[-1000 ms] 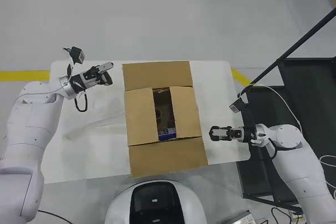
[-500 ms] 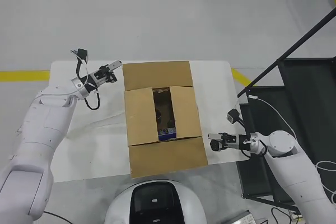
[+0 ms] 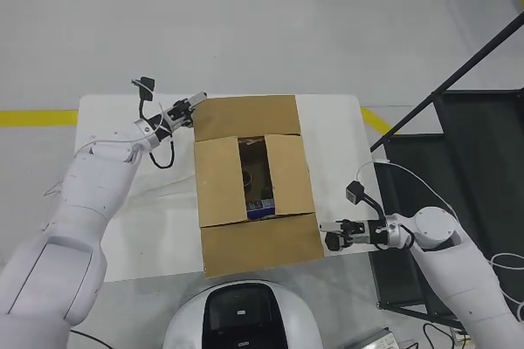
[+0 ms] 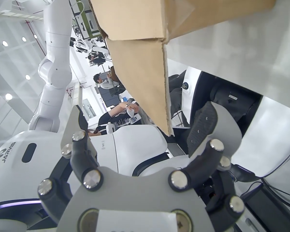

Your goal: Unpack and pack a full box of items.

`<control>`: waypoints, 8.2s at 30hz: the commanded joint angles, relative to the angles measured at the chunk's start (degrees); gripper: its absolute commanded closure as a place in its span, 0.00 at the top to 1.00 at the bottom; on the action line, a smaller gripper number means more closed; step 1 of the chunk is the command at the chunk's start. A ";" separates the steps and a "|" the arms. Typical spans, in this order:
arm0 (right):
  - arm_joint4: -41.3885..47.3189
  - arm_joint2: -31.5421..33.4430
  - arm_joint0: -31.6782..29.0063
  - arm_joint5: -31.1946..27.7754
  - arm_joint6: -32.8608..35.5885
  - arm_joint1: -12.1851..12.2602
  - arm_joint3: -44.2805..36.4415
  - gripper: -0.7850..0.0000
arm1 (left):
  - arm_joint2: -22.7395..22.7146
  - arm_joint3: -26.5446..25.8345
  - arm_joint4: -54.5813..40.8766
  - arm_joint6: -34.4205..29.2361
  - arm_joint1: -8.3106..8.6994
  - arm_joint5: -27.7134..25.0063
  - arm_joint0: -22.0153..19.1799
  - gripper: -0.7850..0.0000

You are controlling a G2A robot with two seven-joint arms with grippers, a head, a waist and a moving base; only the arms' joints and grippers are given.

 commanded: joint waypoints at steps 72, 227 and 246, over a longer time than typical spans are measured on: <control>11.60 -17.41 26.84 -4.86 -13.86 -6.83 16.66 1.00 | -5.11 -40.22 -9.46 -31.60 18.52 3.83 18.05 1.00; 4.40 -19.84 34.06 -5.23 -11.49 -8.54 25.33 1.00 | -20.16 -71.48 -22.10 39.66 19.07 14.05 69.97 1.00; 4.40 -19.84 34.06 -5.23 -11.49 -8.54 25.33 1.00 | -20.25 -67.76 -23.54 41.83 16.88 16.24 66.59 0.34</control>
